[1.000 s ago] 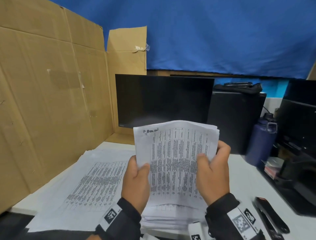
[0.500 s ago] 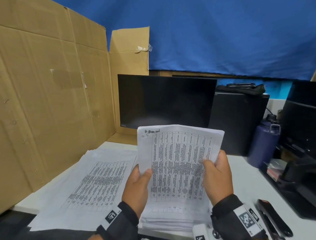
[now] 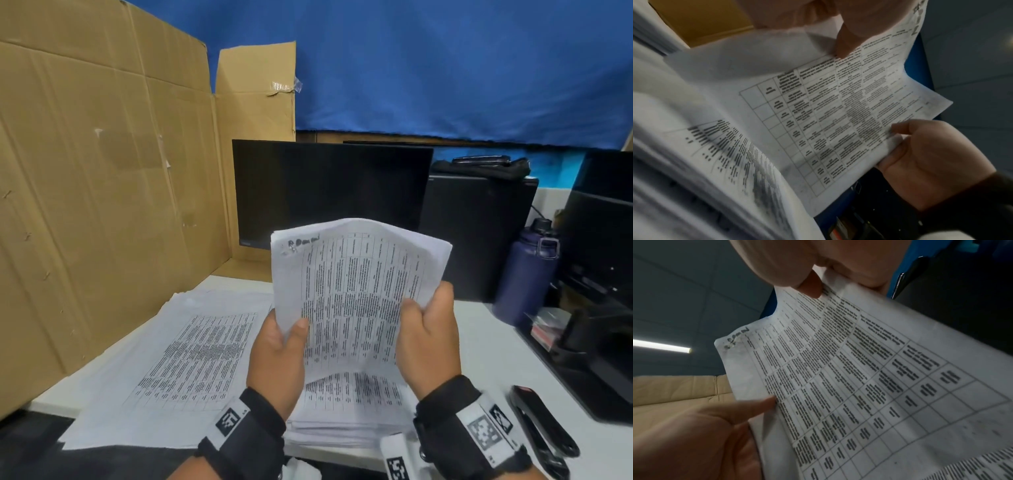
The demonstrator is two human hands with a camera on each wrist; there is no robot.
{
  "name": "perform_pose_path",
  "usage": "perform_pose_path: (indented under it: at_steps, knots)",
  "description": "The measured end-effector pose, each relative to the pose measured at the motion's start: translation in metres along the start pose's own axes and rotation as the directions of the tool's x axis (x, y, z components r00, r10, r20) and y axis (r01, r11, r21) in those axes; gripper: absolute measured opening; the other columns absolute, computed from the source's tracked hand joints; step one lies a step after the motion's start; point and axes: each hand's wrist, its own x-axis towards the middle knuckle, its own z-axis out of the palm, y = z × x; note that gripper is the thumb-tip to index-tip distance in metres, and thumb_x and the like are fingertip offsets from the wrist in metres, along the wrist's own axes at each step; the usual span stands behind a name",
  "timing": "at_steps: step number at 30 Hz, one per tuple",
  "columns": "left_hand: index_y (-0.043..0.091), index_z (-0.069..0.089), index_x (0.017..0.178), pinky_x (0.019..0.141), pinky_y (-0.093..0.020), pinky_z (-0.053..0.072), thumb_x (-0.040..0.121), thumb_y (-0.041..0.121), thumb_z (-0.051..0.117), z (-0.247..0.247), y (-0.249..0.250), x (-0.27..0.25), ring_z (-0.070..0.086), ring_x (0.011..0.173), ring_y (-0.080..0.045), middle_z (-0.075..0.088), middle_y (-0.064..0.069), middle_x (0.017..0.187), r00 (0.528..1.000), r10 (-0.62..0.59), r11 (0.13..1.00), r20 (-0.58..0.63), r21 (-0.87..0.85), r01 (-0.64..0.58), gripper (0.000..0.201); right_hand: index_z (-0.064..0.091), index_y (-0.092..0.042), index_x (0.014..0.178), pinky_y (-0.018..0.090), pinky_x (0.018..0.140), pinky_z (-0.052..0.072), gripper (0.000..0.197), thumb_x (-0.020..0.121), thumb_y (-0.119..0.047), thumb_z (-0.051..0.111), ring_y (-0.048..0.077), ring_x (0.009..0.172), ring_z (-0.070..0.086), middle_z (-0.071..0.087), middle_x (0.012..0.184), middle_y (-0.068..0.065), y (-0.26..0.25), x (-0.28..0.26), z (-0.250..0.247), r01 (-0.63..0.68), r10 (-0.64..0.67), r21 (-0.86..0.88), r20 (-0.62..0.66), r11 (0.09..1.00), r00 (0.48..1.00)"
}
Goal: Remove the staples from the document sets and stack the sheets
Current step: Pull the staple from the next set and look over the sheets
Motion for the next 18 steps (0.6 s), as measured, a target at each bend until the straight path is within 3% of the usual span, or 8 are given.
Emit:
perform_pose_path:
  at_steps: [4, 8, 11, 14, 16, 18]
  knots:
    - [0.028, 0.060, 0.119, 0.075, -0.029, 0.056, 0.102, 0.016, 0.055, 0.005, -0.012, -0.007, 0.071, 0.093, -0.015, 0.074, 0.002, 0.102, 0.999, -0.046, 0.994, 0.014, 0.105, 0.044, 0.022, 0.038, -0.020, 0.113, 0.021, 0.054, 0.053, 0.018, 0.102, -0.006, 0.039, -0.005, 0.072, 0.063, 0.062, 0.095, -0.012, 0.011, -0.012, 0.007, -0.053, 0.054, -0.026, 0.045, 0.998, 0.998]
    - [0.037, 0.061, 0.118, 0.091, -0.035, 0.053, 0.102, 0.016, 0.051, 0.003, -0.020, -0.008, 0.068, 0.108, -0.014, 0.074, 0.009, 0.113, 0.984, -0.178, 0.982, 0.017, 0.061, 0.176, 0.027, 0.043, -0.023, 0.111, 0.026, 0.056, 0.049, 0.019, 0.103, -0.007, 0.038, 0.007, 0.065, 0.059, 0.063, 0.088, -0.010, 0.022, -0.017, 0.011, -0.141, 0.141, -0.009, 0.032, 0.990, 0.990]
    - [0.039, 0.061, 0.106, 0.089, -0.035, 0.054, 0.103, 0.016, 0.052, 0.003, -0.020, -0.007, 0.068, 0.106, -0.015, 0.074, 0.006, 0.110, 0.978, -0.207, 0.976, 0.011, 0.076, 0.205, 0.025, 0.049, -0.022, 0.107, 0.021, 0.054, 0.046, 0.020, 0.102, -0.006, 0.039, 0.003, 0.062, 0.057, 0.064, 0.085, -0.009, 0.027, -0.016, 0.010, -0.179, 0.180, 0.026, -0.012, 0.983, 0.984]
    - [0.039, 0.062, 0.105, 0.084, -0.029, 0.051, 0.103, 0.015, 0.050, 0.003, -0.018, -0.007, 0.067, 0.105, -0.008, 0.074, 0.012, 0.110, 0.984, -0.177, 0.981, -0.001, 0.082, 0.176, 0.027, 0.053, -0.021, 0.103, 0.021, 0.060, 0.044, 0.020, 0.101, -0.006, 0.041, 0.005, 0.078, 0.063, 0.067, 0.092, -0.010, 0.033, -0.015, 0.009, -0.147, 0.148, 0.022, -0.078, 0.989, 0.986]
    - [0.038, 0.066, 0.106, 0.090, -0.033, 0.052, 0.102, 0.011, 0.052, 0.001, -0.019, -0.008, 0.069, 0.105, -0.010, 0.077, 0.011, 0.109, 0.973, -0.230, 0.973, 0.016, 0.036, 0.230, 0.031, 0.054, -0.024, 0.096, 0.021, 0.064, 0.043, 0.023, 0.101, -0.007, 0.041, 0.010, 0.082, 0.063, 0.067, 0.091, -0.012, 0.035, -0.016, 0.008, -0.155, 0.157, 0.029, -0.081, 0.987, 0.984]
    - [0.034, 0.069, 0.109, 0.099, -0.039, 0.053, 0.099, 0.007, 0.058, 0.000, -0.026, -0.010, 0.071, 0.108, -0.015, 0.079, 0.010, 0.107, 0.954, -0.296, 0.955, 0.041, 0.008, 0.296, 0.031, 0.053, -0.026, 0.091, 0.016, 0.066, 0.043, 0.025, 0.103, -0.008, 0.039, 0.003, 0.082, 0.062, 0.065, 0.087, -0.018, 0.037, -0.019, 0.009, -0.203, 0.208, 0.074, -0.058, 0.976, 0.977]
